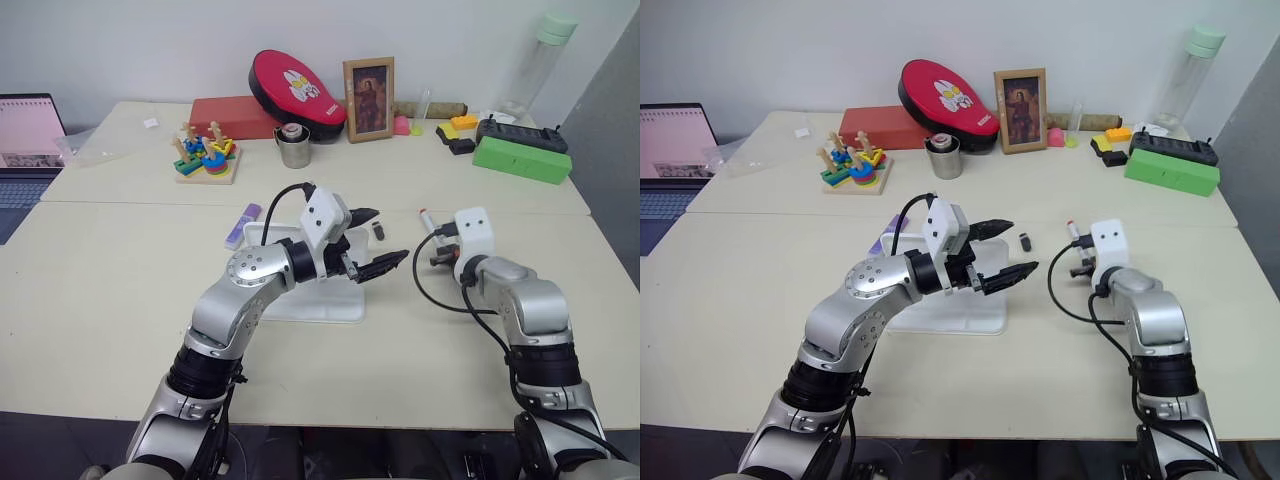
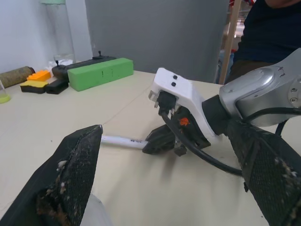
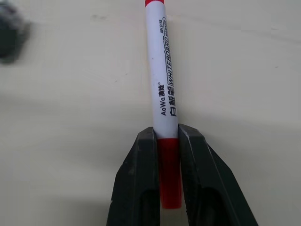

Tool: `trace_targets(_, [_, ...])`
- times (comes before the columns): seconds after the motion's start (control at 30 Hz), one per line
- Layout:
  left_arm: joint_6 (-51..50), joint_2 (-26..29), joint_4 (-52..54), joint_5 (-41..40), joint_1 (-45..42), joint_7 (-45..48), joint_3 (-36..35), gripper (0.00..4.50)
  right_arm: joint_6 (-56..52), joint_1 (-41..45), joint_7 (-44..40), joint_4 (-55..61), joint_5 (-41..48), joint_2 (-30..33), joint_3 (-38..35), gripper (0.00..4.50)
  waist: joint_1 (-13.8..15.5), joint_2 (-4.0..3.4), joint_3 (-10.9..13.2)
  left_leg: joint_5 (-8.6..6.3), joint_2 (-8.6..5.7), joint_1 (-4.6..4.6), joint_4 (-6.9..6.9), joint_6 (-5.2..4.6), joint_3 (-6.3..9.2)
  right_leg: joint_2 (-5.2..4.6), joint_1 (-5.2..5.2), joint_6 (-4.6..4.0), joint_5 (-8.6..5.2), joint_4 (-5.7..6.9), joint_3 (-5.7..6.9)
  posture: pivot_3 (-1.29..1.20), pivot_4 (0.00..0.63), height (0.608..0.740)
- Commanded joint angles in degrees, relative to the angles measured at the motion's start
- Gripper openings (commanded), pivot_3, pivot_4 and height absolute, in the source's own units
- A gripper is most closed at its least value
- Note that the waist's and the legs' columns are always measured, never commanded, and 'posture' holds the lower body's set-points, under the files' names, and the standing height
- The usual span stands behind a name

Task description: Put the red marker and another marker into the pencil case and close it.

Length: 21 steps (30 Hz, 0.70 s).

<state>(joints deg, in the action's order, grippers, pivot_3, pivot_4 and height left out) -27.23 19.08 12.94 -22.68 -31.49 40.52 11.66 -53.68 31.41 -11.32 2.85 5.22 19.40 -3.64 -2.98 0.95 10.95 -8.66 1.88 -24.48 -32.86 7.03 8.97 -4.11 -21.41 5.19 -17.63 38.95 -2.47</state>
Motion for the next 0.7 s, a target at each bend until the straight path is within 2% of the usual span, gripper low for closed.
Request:
trace_targets(0.03, [-0.41, 1.95, 3.63, -0.84, -1.11, -1.58, -5.35, 4.5, 11.27, 5.96, -6.38, 2.28, 2.92, 1.86, -0.97, 0.26, -0.53, -0.09, 0.05, 0.0, 0.0, 0.0, 0.01, 0.0, 0.0, 0.0, -0.01, 0.0, 0.0, 0.0, 0.0, 0.0, 0.15, 0.74])
trace_targets(0.23, [-9.27, 9.47, 15.72, -7.69, 8.01, -4.56, -17.86, 4.5, 18.45, 9.95, -27.62, 9.64, 12.2, 4.74, 6.2, 0.26, -2.02, -0.12, 0.07, -0.01, 0.0, 0.01, 0.12, -0.02, 0.01, 0.0, -0.02, 0.04, -0.04, -0.04, -0.01, 0.0, 0.15, 0.74])
trace_targets(0.37, [-14.16, 14.68, 23.19, -13.67, 21.38, -4.31, -29.31, 4.5, 17.57, 11.5, -37.73, 13.47, 17.17, 4.89, 12.96, 0.26, -1.96, -0.13, 0.08, -0.02, 0.0, 0.0, 0.15, -0.03, 0.01, -0.01, 0.0, 0.05, -0.07, -0.06, -0.01, 0.0, 0.15, 0.74])
trace_targets(0.5, [-13.72, 18.75, 26.76, -15.02, 37.34, -0.63, -38.6, 4.5, 19.12, 13.34, -42.1, 12.44, 12.05, 5.79, 23.29, 0.26, -1.78, -0.14, 0.09, -0.02, 0.01, 0.02, 0.12, -0.03, 0.03, -0.01, -0.03, 0.02, -0.08, 0.01, 0.01, 0.0, 0.15, 0.74])
trace_targets(0.6, [-9.2, 19.07, 26.58, -12.68, 46.85, 2.2, -41.96, 4.5, 20.0, 13.9, -43.36, 9.7, 7.17, 5.87, 30.45, 0.26, -1.04, -0.1, 0.07, -0.03, 0.01, 0.02, 0.11, -0.02, 0.04, -0.01, -0.02, -0.02, -0.11, -0.02, 0.04, 0.0, 0.15, 0.74])
trace_targets(0.7, [-6.36, 18.82, 26.19, -11.52, 51.73, 3.14, -43.38, 4.5, 21.91, 14.25, -43.21, 5.93, 2.71, 5.0, 35.15, 0.26, -0.24, -0.06, 0.05, -0.02, 0.01, 0.03, 0.07, 0.0, 0.03, -0.01, -0.06, -0.23, -0.22, -0.04, 0.02, 0.0, 0.15, 0.74])
